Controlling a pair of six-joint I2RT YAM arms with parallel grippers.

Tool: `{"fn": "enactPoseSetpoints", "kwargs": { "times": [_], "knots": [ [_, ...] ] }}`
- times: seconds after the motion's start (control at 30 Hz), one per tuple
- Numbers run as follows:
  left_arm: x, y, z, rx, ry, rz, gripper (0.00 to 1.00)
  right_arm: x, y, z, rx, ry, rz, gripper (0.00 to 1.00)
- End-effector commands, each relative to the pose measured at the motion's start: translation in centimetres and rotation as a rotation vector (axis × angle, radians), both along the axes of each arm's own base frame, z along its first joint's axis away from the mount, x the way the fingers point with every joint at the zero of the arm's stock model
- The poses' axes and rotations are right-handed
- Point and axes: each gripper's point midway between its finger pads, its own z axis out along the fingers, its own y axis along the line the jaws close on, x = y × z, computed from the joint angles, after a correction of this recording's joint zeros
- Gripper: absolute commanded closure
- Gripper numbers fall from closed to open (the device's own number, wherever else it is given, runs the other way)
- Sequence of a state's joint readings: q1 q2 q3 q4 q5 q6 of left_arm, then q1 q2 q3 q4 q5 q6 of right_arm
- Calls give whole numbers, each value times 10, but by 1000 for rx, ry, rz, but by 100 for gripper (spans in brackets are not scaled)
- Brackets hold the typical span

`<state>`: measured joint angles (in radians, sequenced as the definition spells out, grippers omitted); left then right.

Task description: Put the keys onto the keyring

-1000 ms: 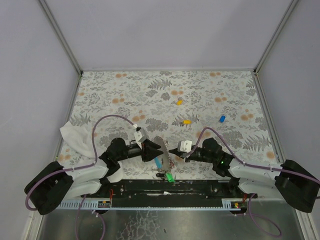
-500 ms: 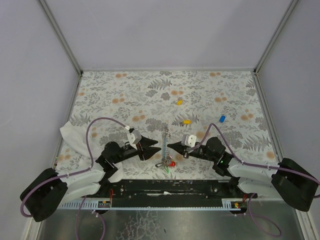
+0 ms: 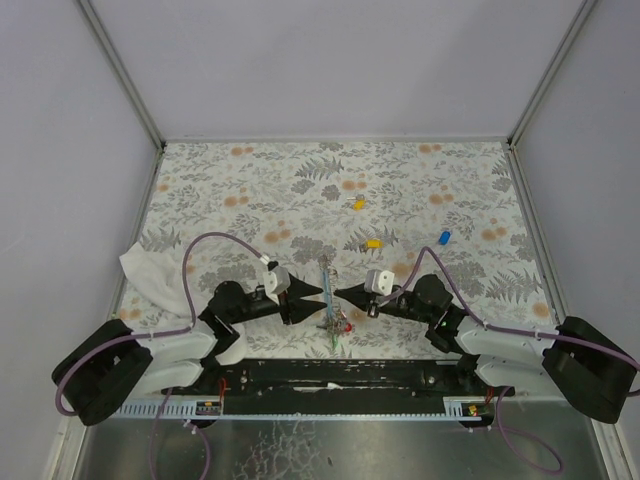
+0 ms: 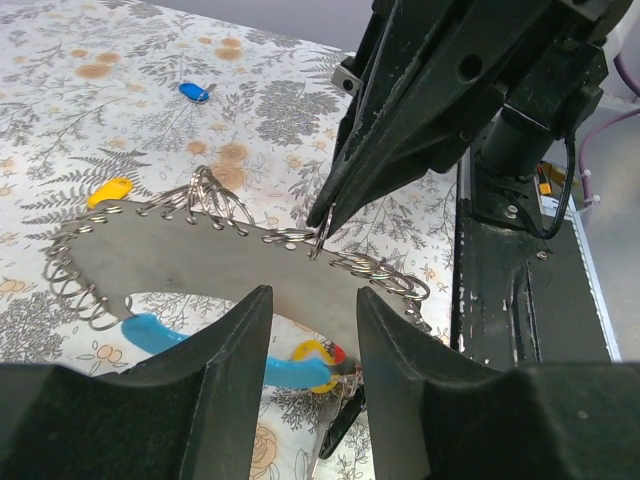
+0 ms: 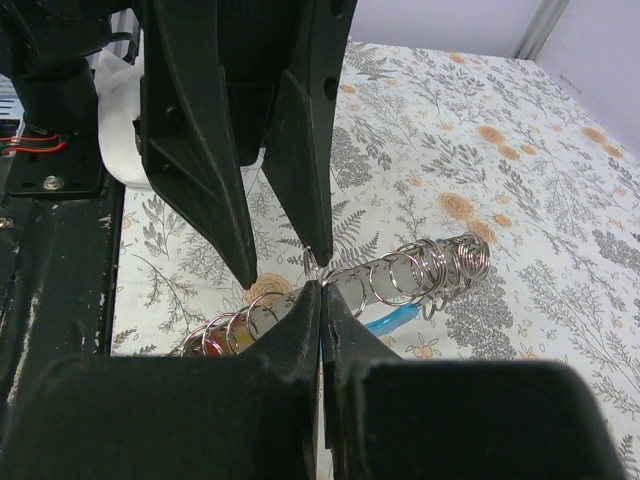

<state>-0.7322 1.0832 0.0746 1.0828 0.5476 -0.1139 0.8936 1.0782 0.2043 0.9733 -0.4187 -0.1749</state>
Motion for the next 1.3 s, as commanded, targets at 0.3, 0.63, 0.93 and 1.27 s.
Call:
{"fn": "enactPoseSetpoints", "kwargs": {
  "times": [0.3,0.63,0.93,1.27],
  "knots": [
    [1,-14,36,-79,-170,-78,64,0,5,33,103,-85,31,100],
    [2,-17,32,-66,-158,-89,74,-2,6,33,106,-80,43,100],
    [4,-19,33,-65,-153,-91,89,-6,8,30,95,-68,69,100],
    [12,-14,19,54,-130,-49,100,3,-4,22,28,8,-26,79]
  ]
}}
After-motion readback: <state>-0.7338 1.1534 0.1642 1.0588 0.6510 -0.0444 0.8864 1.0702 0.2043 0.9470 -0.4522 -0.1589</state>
